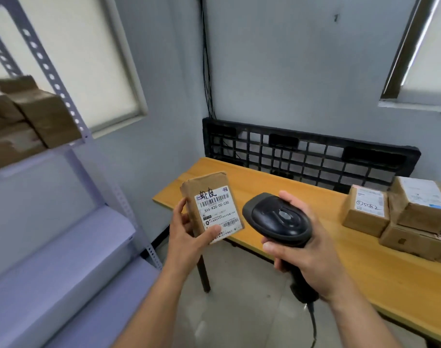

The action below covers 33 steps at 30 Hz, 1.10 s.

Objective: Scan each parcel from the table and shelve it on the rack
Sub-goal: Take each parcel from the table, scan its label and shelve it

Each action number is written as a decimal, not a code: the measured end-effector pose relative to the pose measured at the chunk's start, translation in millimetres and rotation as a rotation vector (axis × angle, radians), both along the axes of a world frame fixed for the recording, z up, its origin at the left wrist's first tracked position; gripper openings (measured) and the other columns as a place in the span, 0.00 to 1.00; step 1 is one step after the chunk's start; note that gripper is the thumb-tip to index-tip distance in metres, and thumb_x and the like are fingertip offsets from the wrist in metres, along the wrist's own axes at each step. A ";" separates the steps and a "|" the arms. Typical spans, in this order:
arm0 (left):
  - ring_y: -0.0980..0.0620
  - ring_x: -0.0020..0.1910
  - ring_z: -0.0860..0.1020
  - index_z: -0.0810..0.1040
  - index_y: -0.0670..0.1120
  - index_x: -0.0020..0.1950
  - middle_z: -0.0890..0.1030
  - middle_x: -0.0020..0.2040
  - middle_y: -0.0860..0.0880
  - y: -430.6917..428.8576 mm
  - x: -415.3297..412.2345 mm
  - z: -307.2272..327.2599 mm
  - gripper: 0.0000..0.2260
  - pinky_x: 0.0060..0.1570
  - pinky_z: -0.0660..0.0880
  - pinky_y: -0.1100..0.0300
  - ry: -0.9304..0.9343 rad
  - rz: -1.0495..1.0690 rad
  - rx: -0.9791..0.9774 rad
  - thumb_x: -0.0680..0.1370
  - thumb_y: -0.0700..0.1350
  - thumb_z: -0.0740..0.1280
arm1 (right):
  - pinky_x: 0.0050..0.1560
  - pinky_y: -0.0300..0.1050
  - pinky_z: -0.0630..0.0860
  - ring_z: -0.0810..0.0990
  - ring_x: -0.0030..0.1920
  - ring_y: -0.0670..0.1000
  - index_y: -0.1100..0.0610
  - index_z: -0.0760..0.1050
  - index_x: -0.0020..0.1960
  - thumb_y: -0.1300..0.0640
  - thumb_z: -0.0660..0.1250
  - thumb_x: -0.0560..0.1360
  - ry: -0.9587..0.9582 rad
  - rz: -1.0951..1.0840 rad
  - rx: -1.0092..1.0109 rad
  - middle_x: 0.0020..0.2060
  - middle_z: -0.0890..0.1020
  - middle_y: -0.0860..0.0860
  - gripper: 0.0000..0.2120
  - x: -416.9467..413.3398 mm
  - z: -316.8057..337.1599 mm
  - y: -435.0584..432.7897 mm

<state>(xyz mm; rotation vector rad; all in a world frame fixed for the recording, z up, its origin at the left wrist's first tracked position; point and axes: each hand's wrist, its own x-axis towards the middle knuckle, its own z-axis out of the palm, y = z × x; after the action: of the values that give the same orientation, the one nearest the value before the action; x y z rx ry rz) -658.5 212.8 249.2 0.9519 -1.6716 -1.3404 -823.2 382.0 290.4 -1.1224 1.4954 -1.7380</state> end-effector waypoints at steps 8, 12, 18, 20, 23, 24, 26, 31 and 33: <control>0.55 0.60 0.76 0.61 0.60 0.71 0.74 0.62 0.53 -20.0 165.0 5.6 0.39 0.51 0.78 0.60 0.064 0.230 0.010 0.68 0.41 0.78 | 0.26 0.51 0.78 0.79 0.31 0.63 0.40 0.70 0.68 0.64 0.80 0.61 0.062 0.179 -0.010 0.49 0.83 0.54 0.42 135.2 3.6 -55.9; 0.59 0.56 0.76 0.62 0.60 0.69 0.74 0.63 0.51 -26.0 234.6 5.9 0.37 0.46 0.78 0.66 0.073 0.304 0.002 0.69 0.40 0.77 | 0.27 0.49 0.78 0.81 0.32 0.58 0.41 0.72 0.67 0.64 0.80 0.59 0.053 0.247 -0.010 0.55 0.80 0.54 0.41 199.7 3.9 -77.7; 0.62 0.55 0.75 0.61 0.60 0.70 0.73 0.64 0.52 -32.9 317.7 8.5 0.36 0.38 0.75 0.74 0.064 0.417 -0.008 0.70 0.41 0.76 | 0.27 0.48 0.76 0.79 0.27 0.56 0.38 0.72 0.66 0.66 0.81 0.61 0.047 0.380 -0.012 0.53 0.81 0.57 0.41 272.6 6.8 -112.4; 0.61 0.55 0.75 0.61 0.61 0.70 0.73 0.64 0.53 -32.4 338.1 10.4 0.36 0.37 0.74 0.75 0.056 0.459 -0.003 0.71 0.42 0.76 | 0.28 0.51 0.77 0.79 0.28 0.57 0.39 0.72 0.67 0.71 0.79 0.63 0.050 0.428 -0.018 0.53 0.81 0.56 0.41 287.6 7.9 -122.4; 0.61 0.55 0.75 0.60 0.61 0.70 0.72 0.65 0.53 -32.5 361.2 15.4 0.36 0.37 0.73 0.76 0.048 0.526 -0.016 0.71 0.43 0.76 | 0.28 0.52 0.77 0.78 0.28 0.60 0.37 0.73 0.65 0.74 0.77 0.64 0.054 0.491 -0.020 0.49 0.83 0.54 0.42 305.6 12.0 -138.5; 0.61 0.56 0.75 0.60 0.61 0.70 0.72 0.64 0.54 -32.0 367.4 17.1 0.36 0.37 0.73 0.76 0.053 0.548 -0.022 0.71 0.43 0.76 | 0.28 0.51 0.77 0.78 0.28 0.59 0.37 0.73 0.65 0.73 0.77 0.63 0.046 0.517 -0.021 0.47 0.83 0.55 0.41 310.9 13.8 -143.6; 0.62 0.56 0.75 0.60 0.62 0.70 0.73 0.63 0.55 -28.7 378.4 21.8 0.35 0.37 0.74 0.76 0.060 0.596 -0.026 0.71 0.44 0.75 | 0.28 0.49 0.76 0.77 0.27 0.58 0.36 0.74 0.63 0.67 0.78 0.61 0.026 0.581 -0.023 0.45 0.83 0.56 0.39 320.8 17.6 -152.7; 0.64 0.55 0.75 0.62 0.65 0.66 0.74 0.59 0.61 -18.2 408.7 37.6 0.32 0.37 0.75 0.73 0.035 0.737 -0.054 0.71 0.45 0.75 | 0.28 0.50 0.76 0.77 0.27 0.58 0.35 0.75 0.61 0.69 0.81 0.60 0.000 0.707 -0.037 0.49 0.82 0.58 0.40 344.3 26.2 -176.6; 0.63 0.55 0.75 0.62 0.64 0.66 0.74 0.59 0.60 -15.8 422.9 46.1 0.31 0.37 0.75 0.73 0.031 0.803 -0.074 0.72 0.45 0.74 | 0.29 0.50 0.76 0.77 0.27 0.57 0.34 0.75 0.61 0.68 0.79 0.60 0.011 0.753 -0.043 0.52 0.81 0.58 0.39 353.3 30.2 -185.0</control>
<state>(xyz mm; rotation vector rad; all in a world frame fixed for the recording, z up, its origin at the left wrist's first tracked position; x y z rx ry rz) -235.6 197.0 295.3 1.3493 -1.0990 -0.7346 -470.0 197.0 320.6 -1.4691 0.8581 -1.2317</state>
